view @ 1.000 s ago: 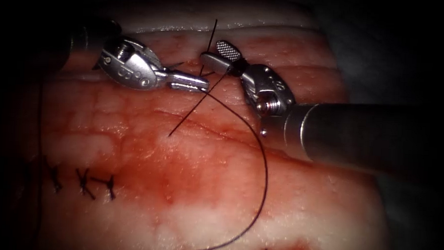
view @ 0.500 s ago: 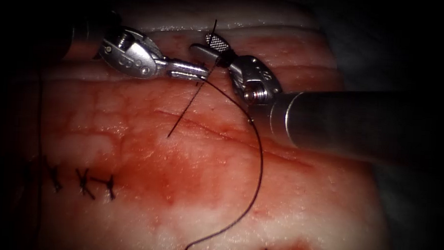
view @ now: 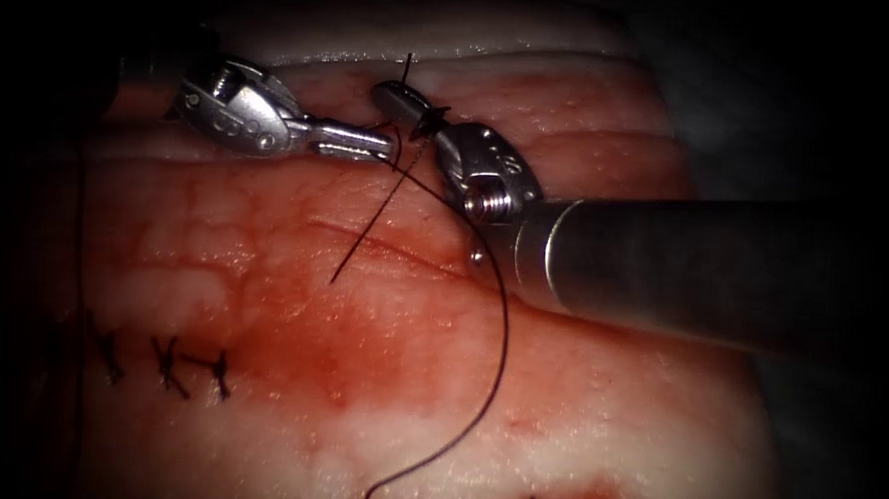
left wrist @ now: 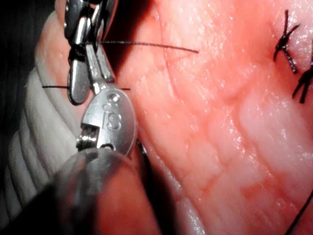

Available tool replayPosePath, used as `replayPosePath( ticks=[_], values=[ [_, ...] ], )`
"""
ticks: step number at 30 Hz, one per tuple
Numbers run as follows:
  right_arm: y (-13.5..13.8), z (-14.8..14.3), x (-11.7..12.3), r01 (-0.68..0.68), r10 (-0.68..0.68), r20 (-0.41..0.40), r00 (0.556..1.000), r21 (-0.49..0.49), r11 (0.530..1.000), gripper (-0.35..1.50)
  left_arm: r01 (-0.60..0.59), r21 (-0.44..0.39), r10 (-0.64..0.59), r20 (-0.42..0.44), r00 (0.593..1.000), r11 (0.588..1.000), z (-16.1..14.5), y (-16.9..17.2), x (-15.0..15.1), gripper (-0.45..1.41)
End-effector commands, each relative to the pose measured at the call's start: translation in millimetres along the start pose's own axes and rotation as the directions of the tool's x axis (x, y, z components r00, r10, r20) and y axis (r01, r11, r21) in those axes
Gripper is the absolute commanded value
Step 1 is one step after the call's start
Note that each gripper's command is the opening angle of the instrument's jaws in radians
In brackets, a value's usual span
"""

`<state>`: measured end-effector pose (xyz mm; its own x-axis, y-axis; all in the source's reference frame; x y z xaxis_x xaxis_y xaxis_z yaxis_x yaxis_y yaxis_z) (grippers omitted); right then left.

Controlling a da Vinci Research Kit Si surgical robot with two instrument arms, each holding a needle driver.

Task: Wound Closure
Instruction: Using the right hand, grab the suture tail, then pull the right hand down and the left hand up to tie the knot.

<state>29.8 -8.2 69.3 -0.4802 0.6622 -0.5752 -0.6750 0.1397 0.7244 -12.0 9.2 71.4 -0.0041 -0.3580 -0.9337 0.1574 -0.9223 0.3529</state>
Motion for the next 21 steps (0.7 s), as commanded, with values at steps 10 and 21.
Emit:
replayPosePath(
  ticks=[10, 21],
  values=[
    [-4.5, -2.7, -2.2, 0.209, -0.206, 0.078, 0.975, -0.04, 0.977, -0.35, 0.056, 0.019, -0.056, 0.039, 0.998, 0.998, -2.6, -2.3, -0.6, -0.45],
    [-8.9, -6.0, -3.8, 0.305, -0.29, 0.17, 0.942, -0.065, 0.95, -0.35, 0.09, 0.059, -0.094, 0.077, 0.993, 0.994, -1.3, -6.4, -2.5, -0.45]
  ],
)
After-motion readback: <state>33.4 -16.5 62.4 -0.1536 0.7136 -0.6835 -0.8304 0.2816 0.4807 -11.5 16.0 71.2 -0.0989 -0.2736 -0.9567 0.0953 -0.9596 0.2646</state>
